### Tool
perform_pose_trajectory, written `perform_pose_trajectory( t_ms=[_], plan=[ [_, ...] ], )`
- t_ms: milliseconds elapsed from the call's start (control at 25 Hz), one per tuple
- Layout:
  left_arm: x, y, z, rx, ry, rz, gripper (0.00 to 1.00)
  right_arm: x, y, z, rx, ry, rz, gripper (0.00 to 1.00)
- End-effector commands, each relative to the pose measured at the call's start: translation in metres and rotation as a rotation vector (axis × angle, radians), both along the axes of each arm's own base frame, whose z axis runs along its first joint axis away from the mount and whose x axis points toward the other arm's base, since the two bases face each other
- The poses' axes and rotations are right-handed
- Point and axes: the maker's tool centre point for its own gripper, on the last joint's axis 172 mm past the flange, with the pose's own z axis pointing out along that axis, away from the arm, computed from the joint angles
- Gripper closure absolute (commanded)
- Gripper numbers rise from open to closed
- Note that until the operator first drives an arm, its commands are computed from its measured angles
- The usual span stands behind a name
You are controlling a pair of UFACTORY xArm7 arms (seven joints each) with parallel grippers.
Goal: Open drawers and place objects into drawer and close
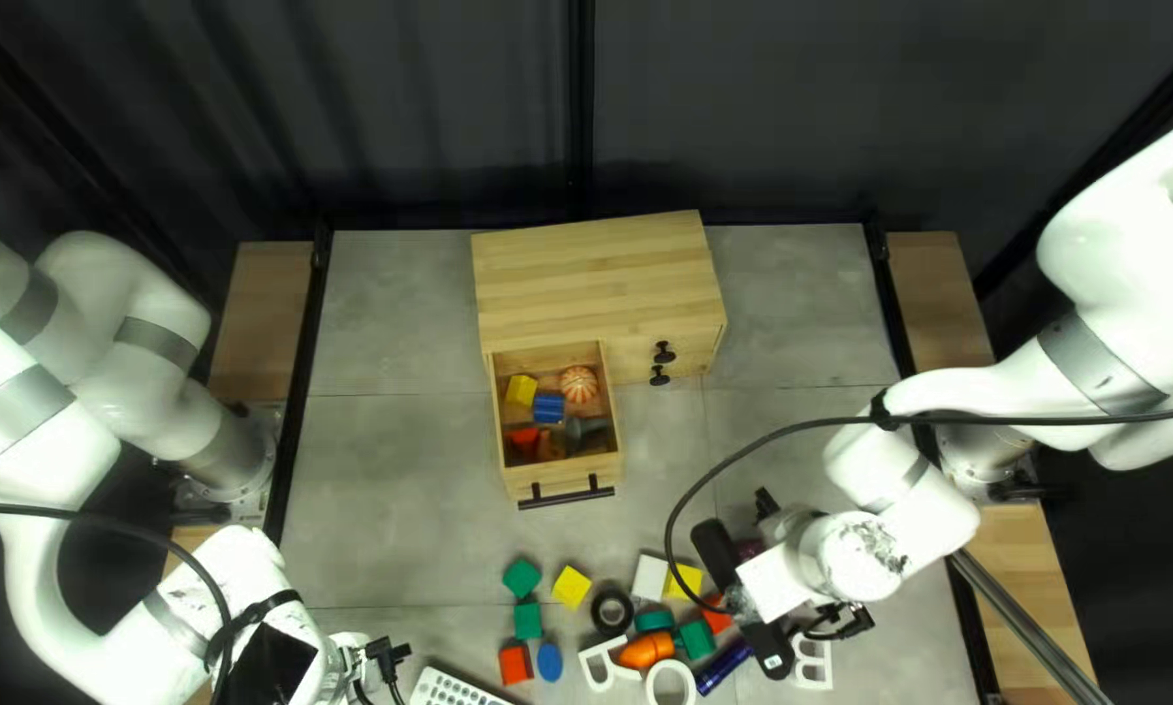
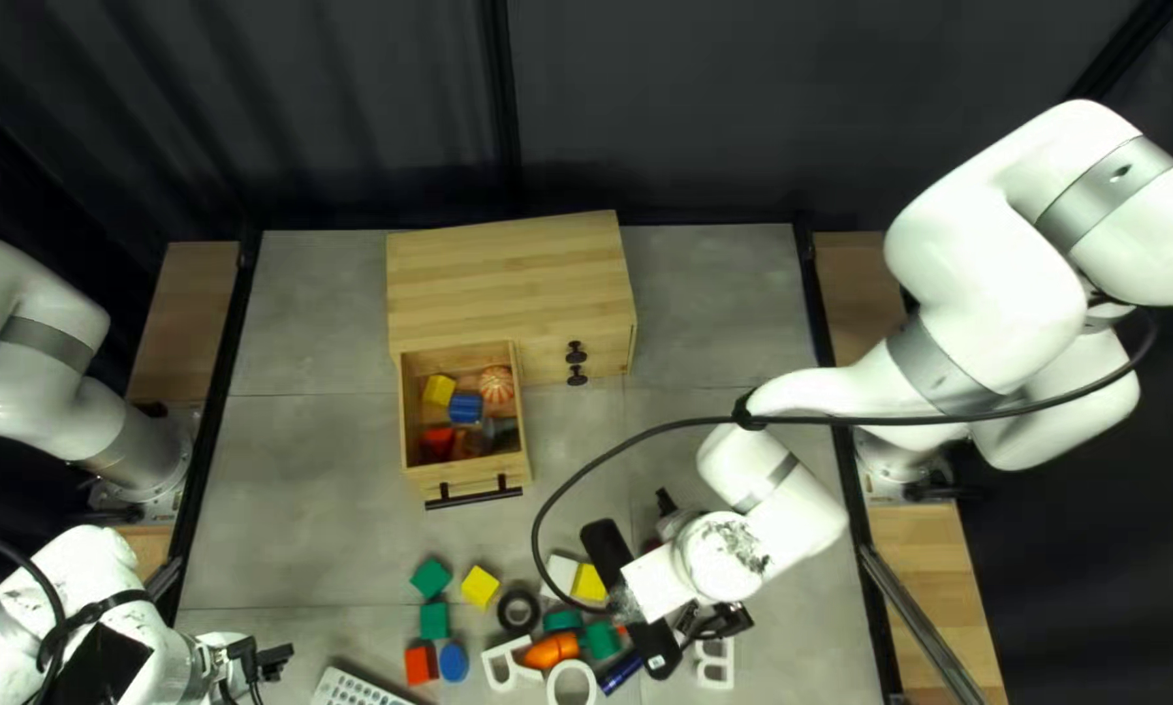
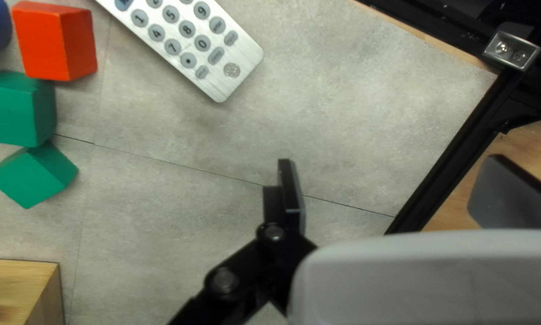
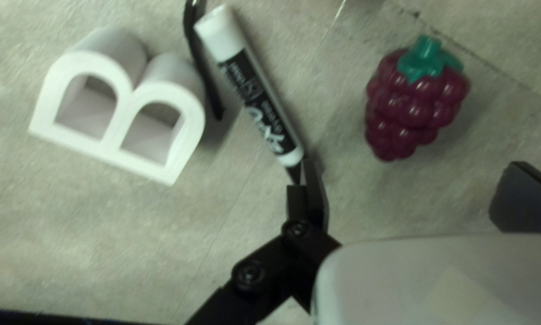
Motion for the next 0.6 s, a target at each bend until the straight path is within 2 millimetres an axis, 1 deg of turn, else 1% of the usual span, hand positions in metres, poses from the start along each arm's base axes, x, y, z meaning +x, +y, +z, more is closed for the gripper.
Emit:
perform_pose_trajectory(
  t_ms=[40, 200, 360, 400, 440, 480, 560, 600],
  plan=[
    [0.0, 0.0, 0.0, 0.0, 0.0, 0.0, 0.0, 0.007, -0.003, -0.005, -0.002, 0.002, 0.009, 0.0],
    [0.0, 0.0, 0.0, 0.0, 0.0, 0.0, 0.0, 0.011, -0.003, -0.012, -0.003, 0.009, 0.016, 0.0],
    [0.0, 0.0, 0.0, 0.0, 0.0, 0.0, 0.0, 0.009, -0.006, -0.022, -0.002, 0.011, 0.019, 0.0],
    [0.0, 0.0, 0.0, 0.0, 0.0, 0.0, 0.0, 0.008, -0.007, -0.025, -0.001, 0.011, 0.017, 0.08],
    [0.0, 0.0, 0.0, 0.0, 0.0, 0.0, 0.0, 0.008, -0.008, -0.026, -0.001, 0.011, 0.016, 0.27],
    [0.0, 0.0, 0.0, 0.0, 0.0, 0.0, 0.0, 0.006, -0.009, -0.029, -0.001, 0.012, 0.014, 0.86],
    [0.0, 0.0, 0.0, 0.0, 0.0, 0.0, 0.0, 0.006, -0.008, -0.031, -0.002, 0.013, 0.013, 0.92],
    [0.0, 0.0, 0.0, 0.0, 0.0, 0.0, 0.0, 0.005, -0.008, -0.032, -0.002, 0.014, 0.014, 0.92]
  ],
)
